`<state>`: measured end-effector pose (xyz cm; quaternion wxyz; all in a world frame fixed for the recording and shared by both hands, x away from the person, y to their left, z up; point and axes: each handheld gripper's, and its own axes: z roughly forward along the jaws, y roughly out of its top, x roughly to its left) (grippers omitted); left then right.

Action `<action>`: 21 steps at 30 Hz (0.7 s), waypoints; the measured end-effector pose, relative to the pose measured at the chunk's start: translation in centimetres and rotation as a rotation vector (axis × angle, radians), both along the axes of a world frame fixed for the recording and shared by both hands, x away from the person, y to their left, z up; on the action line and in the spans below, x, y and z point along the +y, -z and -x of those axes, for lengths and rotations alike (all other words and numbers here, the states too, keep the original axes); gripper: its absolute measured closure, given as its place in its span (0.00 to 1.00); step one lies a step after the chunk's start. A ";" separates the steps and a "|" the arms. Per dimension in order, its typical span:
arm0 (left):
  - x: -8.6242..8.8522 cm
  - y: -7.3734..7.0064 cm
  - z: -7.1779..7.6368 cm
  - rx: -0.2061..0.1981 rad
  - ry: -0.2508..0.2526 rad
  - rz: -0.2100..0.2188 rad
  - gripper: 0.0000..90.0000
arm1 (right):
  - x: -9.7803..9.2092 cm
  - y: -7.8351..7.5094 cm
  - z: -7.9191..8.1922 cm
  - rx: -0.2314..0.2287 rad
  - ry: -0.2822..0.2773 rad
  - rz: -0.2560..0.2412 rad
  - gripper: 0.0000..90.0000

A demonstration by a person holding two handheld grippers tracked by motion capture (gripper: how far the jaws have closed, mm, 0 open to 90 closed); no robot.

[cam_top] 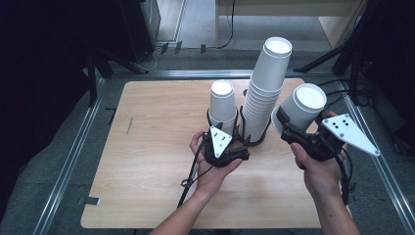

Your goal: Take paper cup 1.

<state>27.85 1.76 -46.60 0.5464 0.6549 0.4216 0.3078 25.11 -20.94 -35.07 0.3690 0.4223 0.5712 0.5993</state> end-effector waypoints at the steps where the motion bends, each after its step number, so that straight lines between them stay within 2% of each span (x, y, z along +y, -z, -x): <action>1: 0.5 0.1 0.5 -0.001 -0.005 -0.002 0.07 | 0.1 0.4 0.1 -0.004 0.010 0.016 0.22; 5: 2.1 0.0 1.5 0.001 -0.024 0.014 0.07 | 0.3 1.6 0.3 -0.004 0.019 0.028 0.22; 8: 2.8 0.0 2.0 0.006 -0.029 0.020 0.07 | 0.8 2.5 0.4 -0.018 0.044 0.081 0.22; 10: 3.6 0.0 2.5 0.014 -0.028 0.024 0.07 | 0.9 2.9 0.6 -0.021 0.046 0.086 0.21; 14: 5.8 0.0 4.0 0.024 -0.046 0.022 0.07 | 1.4 5.2 1.0 0.006 0.040 0.071 0.21; 16: 6.7 0.1 4.6 0.029 -0.052 0.038 0.07 | 1.8 6.0 0.8 0.031 0.043 0.096 0.21; 20: 7.8 0.4 5.4 0.013 -0.061 0.041 0.07 | 2.3 7.1 1.1 0.027 0.041 0.103 0.21; 21: 8.3 0.6 5.4 0.028 -0.055 0.030 0.07 | 2.7 7.9 1.2 0.022 0.048 0.135 0.21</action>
